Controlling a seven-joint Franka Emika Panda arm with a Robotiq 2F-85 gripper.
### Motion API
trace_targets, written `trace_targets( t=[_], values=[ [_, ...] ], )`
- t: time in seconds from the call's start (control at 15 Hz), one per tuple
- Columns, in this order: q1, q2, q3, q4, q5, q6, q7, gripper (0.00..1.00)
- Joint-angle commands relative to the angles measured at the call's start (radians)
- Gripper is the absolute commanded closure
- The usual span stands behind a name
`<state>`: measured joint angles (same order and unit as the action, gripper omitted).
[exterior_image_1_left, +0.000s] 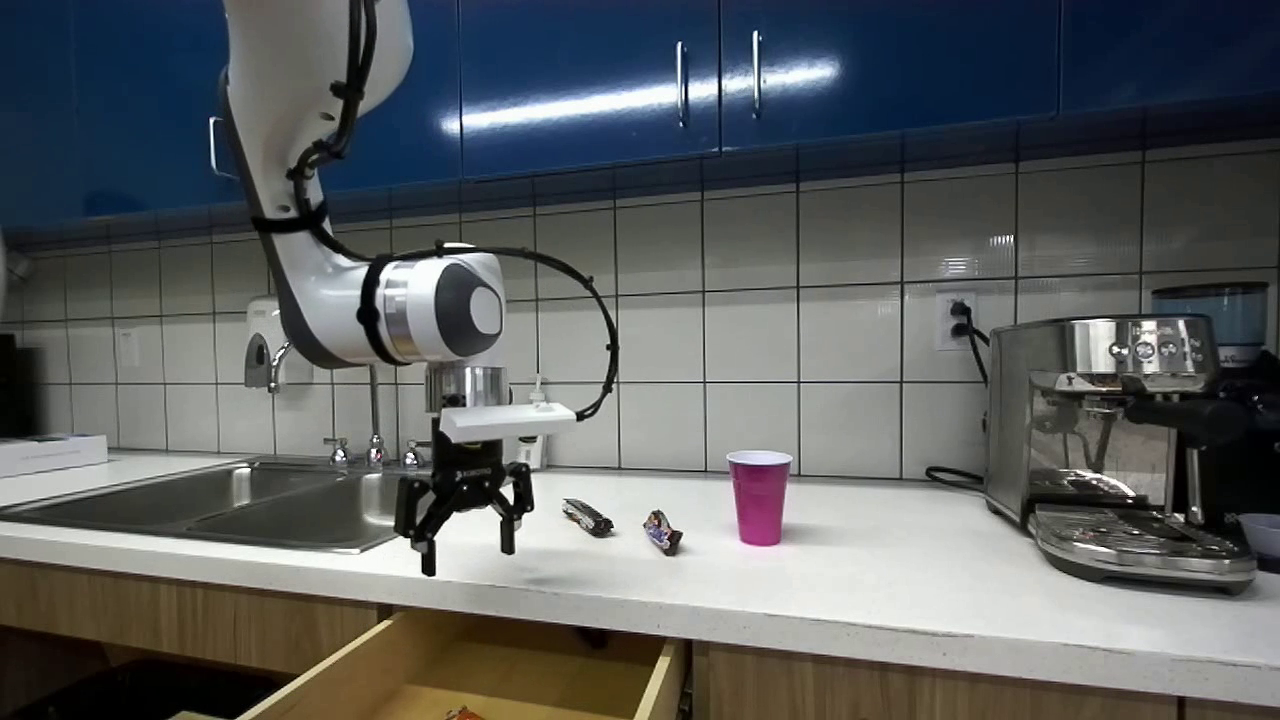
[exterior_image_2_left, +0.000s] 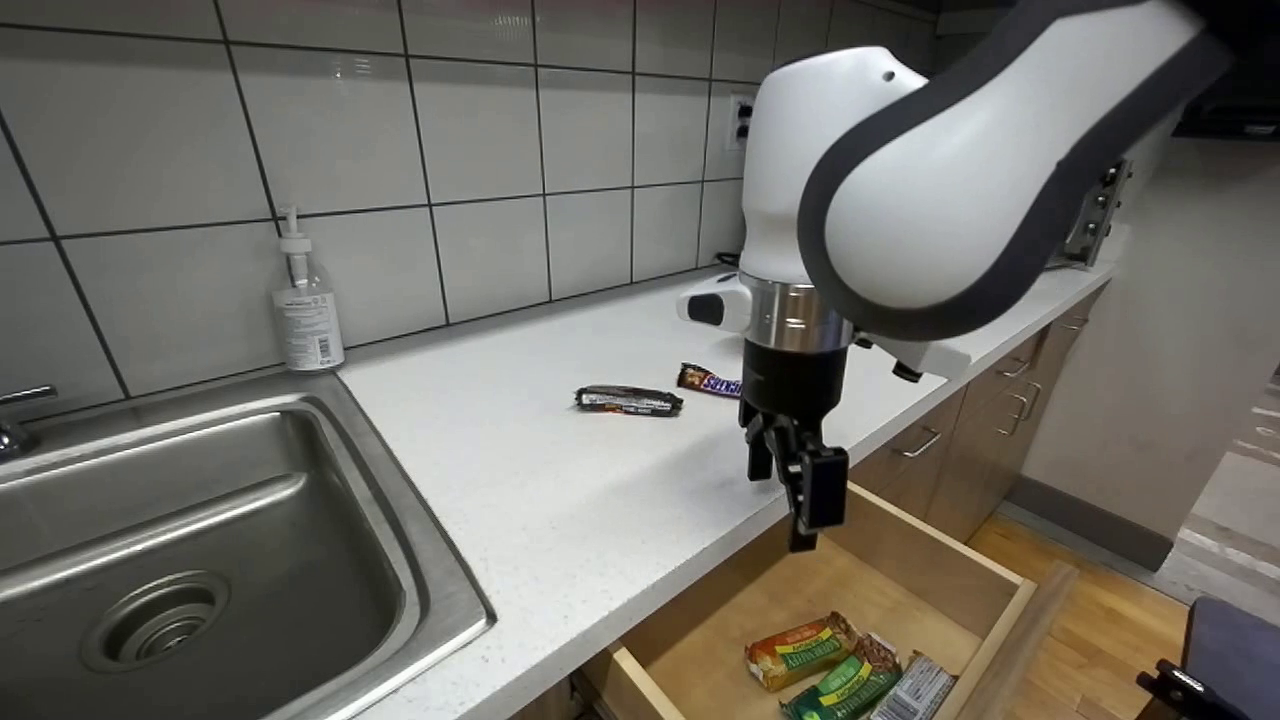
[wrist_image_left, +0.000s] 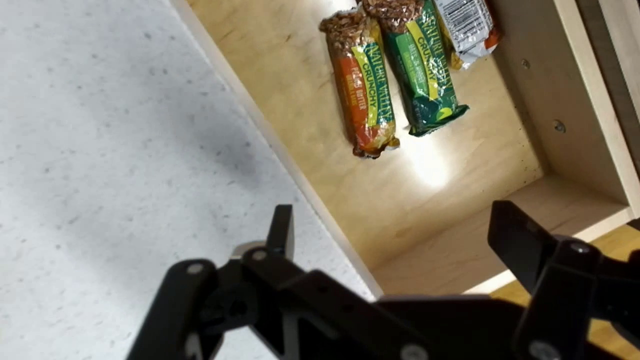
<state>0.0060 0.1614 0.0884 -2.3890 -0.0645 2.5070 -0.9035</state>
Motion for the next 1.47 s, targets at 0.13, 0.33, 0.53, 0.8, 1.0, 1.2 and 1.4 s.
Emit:
trace_targets(
  t=[0.13, 0.33, 0.53, 0.8, 1.0, 1.2, 1.4],
  values=[
    [0.002, 0.033, -0.006, 0.149, 0.009, -0.100, 0.073, 0.00],
    [0.001, 0.076, -0.010, 0.232, 0.006, -0.113, 0.118, 0.00],
    [-0.002, 0.138, -0.012, 0.327, 0.004, -0.123, 0.167, 0.00],
    [-0.010, 0.222, -0.012, 0.446, 0.002, -0.135, 0.217, 0.00],
    [-0.016, 0.286, -0.015, 0.541, -0.007, -0.141, 0.244, 0.00],
    [-0.022, 0.342, -0.022, 0.624, -0.016, -0.147, 0.259, 0.00],
    [-0.034, 0.392, -0.023, 0.701, -0.013, -0.177, 0.255, 0.00]
  ],
)
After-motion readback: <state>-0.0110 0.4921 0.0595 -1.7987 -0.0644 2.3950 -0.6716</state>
